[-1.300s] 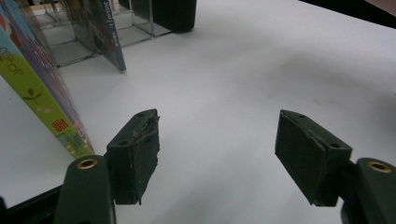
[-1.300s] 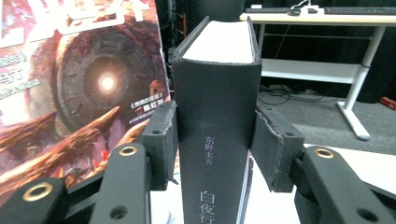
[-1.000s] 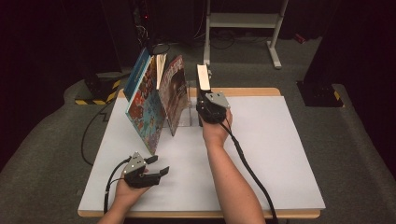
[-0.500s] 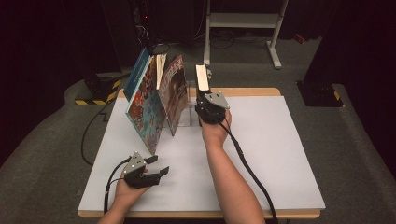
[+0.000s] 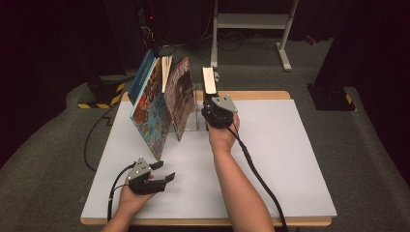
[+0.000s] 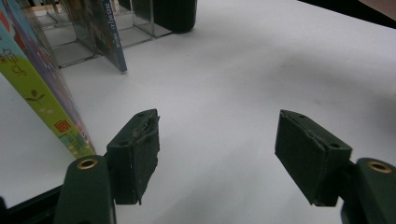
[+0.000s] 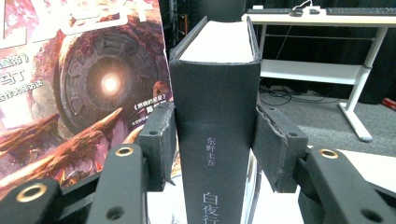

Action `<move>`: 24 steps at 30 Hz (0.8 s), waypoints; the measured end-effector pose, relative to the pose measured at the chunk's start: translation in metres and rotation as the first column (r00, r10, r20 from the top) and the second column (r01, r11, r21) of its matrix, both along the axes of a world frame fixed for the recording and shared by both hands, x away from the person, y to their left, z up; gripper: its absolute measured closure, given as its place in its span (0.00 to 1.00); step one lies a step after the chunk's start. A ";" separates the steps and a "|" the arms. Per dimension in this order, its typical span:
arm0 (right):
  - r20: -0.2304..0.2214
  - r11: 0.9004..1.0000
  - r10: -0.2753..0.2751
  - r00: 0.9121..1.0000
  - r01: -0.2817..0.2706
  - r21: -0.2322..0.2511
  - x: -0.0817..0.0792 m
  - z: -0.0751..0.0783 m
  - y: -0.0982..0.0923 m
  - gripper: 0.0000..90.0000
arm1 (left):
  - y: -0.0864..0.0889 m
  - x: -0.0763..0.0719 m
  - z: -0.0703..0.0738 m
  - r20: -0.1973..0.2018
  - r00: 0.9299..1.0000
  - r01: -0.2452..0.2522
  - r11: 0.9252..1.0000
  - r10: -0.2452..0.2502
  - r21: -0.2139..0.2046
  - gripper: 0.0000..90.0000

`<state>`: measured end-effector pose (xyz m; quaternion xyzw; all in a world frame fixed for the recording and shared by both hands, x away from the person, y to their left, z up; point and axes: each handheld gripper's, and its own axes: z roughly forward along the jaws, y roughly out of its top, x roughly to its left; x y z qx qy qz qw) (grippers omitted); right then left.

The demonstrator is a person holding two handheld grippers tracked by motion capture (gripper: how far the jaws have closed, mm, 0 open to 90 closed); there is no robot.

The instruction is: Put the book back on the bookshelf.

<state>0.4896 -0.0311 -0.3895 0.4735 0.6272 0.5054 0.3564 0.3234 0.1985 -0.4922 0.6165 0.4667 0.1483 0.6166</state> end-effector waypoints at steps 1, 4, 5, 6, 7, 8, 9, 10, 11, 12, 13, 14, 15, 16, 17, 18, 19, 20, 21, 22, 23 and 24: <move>-0.001 1.000 0.000 1.000 0.000 0.001 0.000 0.000 0.000 0.56 | 0.000 0.000 0.000 0.000 1.000 0.000 1.000 0.000 -0.001 0.34; -0.002 1.000 0.002 1.000 -0.002 0.002 0.000 0.000 0.000 0.56 | 0.000 0.000 0.000 0.000 1.000 0.002 1.000 -0.002 0.002 0.34; -0.003 1.000 0.003 1.000 -0.003 0.004 0.000 0.000 0.000 0.55 | 0.000 0.000 0.000 0.001 1.000 0.002 1.000 -0.002 0.002 0.34; -0.005 1.000 0.005 1.000 -0.005 0.005 0.000 0.000 0.000 0.55 | 0.000 0.000 0.000 0.001 1.000 0.002 1.000 -0.002 0.002 0.34; -0.005 1.000 0.007 1.000 -0.007 0.006 0.000 0.000 -0.001 0.53 | 0.000 0.000 0.000 0.002 1.000 0.003 1.000 -0.003 0.002 0.34; -0.010 1.000 0.010 1.000 -0.010 0.010 0.000 0.000 -0.001 0.52 | 0.000 0.000 0.000 0.002 1.000 0.003 1.000 -0.003 0.003 0.34; -0.012 1.000 0.013 1.000 -0.013 0.011 0.000 0.001 -0.001 0.50 | 0.000 0.000 0.000 0.001 1.000 0.004 1.000 -0.004 0.004 0.34; -0.015 1.000 0.017 1.000 -0.016 0.012 0.000 0.001 -0.002 0.48 | 0.000 0.000 0.000 0.001 1.000 0.005 1.000 -0.005 0.006 0.34; -0.015 1.000 0.017 1.000 -0.016 0.012 0.000 0.001 -0.002 0.48 | 0.000 0.000 0.000 0.001 1.000 0.005 1.000 -0.005 0.006 0.34; -0.023 1.000 0.029 0.999 -0.028 0.013 0.000 0.000 -0.002 0.44 | 0.000 0.000 0.000 0.001 1.000 0.006 1.000 -0.006 0.006 0.34; -0.023 0.999 0.034 0.999 -0.034 0.011 0.000 0.000 -0.002 0.43 | -0.001 0.000 0.000 -0.002 1.000 0.004 1.000 -0.004 -0.002 0.34; -0.025 0.999 0.037 0.999 -0.036 0.010 0.000 0.000 -0.002 0.41 | -0.001 0.000 0.000 -0.002 1.000 0.004 1.000 -0.004 -0.002 0.34; -0.023 0.999 0.040 0.999 -0.040 0.011 -0.001 0.000 -0.003 0.40 | -0.002 0.000 -0.001 -0.002 1.000 0.006 1.000 -0.006 -0.001 0.34; -0.023 0.999 0.043 0.999 -0.042 0.011 -0.001 0.001 -0.003 0.39 | -0.002 0.000 -0.001 -0.003 1.000 0.007 1.000 -0.007 -0.002 0.34; -0.024 0.999 0.046 0.999 -0.046 0.011 -0.001 0.001 -0.003 0.37 | -0.002 0.000 -0.001 -0.003 1.000 0.008 1.000 -0.008 -0.002 0.34; -0.027 0.999 0.050 0.998 -0.050 0.012 -0.001 0.001 -0.003 0.36 | -0.002 0.000 -0.001 -0.003 1.000 0.009 1.000 -0.009 0.001 0.34; -0.031 0.998 0.056 0.998 -0.056 0.014 -0.002 0.001 -0.004 0.35 | -0.002 0.000 -0.001 -0.002 1.000 0.009 1.000 -0.009 0.001 0.34; -0.038 0.998 0.060 0.997 -0.060 0.017 -0.002 0.001 -0.004 0.33 | -0.002 0.000 -0.001 -0.003 1.000 0.011 1.000 -0.011 0.004 0.34; -0.042 0.998 0.064 0.997 -0.063 0.018 -0.002 0.002 -0.004 0.32 | -0.002 0.000 -0.001 -0.003 1.000 0.011 1.000 -0.011 0.004 0.34; -0.044 0.998 0.065 0.997 -0.064 0.018 -0.002 0.001 -0.004 0.31 | -0.002 0.000 -0.001 -0.004 1.000 0.009 1.000 -0.009 0.001 0.34; -0.043 0.998 0.067 0.997 -0.067 0.016 -0.002 0.001 -0.005 0.30 | -0.002 0.000 -0.001 -0.004 1.000 0.009 1.000 -0.009 0.001 0.34; -0.043 0.998 0.067 0.997 -0.067 0.016 -0.002 0.001 -0.005 0.30 | -0.002 0.000 -0.001 -0.004 1.000 0.010 1.000 -0.010 0.002 0.34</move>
